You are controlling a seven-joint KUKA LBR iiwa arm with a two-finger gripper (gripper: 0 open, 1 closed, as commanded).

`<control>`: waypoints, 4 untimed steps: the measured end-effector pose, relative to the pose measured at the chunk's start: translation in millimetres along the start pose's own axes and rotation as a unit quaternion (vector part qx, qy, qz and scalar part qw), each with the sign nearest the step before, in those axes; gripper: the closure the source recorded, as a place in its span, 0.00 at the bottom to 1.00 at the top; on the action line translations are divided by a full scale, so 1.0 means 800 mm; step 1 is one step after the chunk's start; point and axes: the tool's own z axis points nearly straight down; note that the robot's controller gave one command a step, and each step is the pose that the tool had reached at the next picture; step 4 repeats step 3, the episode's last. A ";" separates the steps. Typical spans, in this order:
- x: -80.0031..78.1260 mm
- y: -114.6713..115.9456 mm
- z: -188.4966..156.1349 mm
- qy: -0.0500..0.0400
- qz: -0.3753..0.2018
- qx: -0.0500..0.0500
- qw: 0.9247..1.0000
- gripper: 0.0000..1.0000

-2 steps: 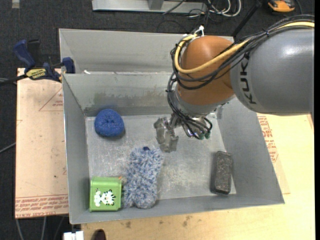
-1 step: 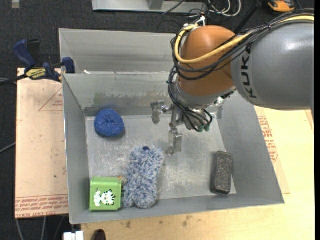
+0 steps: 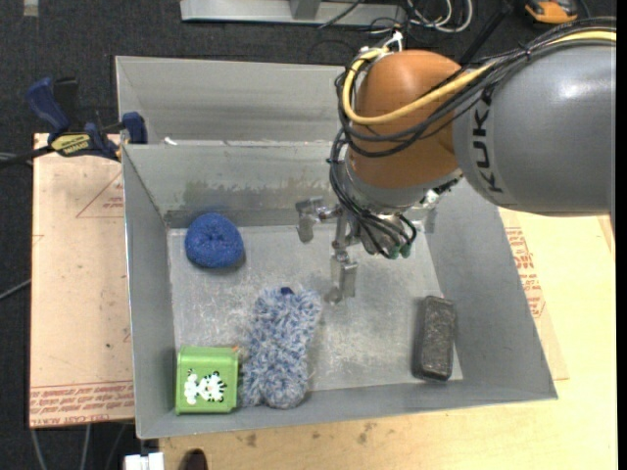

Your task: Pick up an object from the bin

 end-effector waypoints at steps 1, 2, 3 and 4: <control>0.036 0.017 0.041 -0.001 -0.021 0.000 1.000 0.00; 0.034 0.010 0.079 0.002 -0.043 -0.001 0.999 0.00; 0.025 0.004 0.110 0.001 -0.116 0.000 0.993 0.00; 0.025 0.004 0.110 0.001 -0.116 0.000 0.993 0.00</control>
Offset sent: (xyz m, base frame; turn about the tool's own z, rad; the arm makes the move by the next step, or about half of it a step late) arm -0.0142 -0.0050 -0.0749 -0.0999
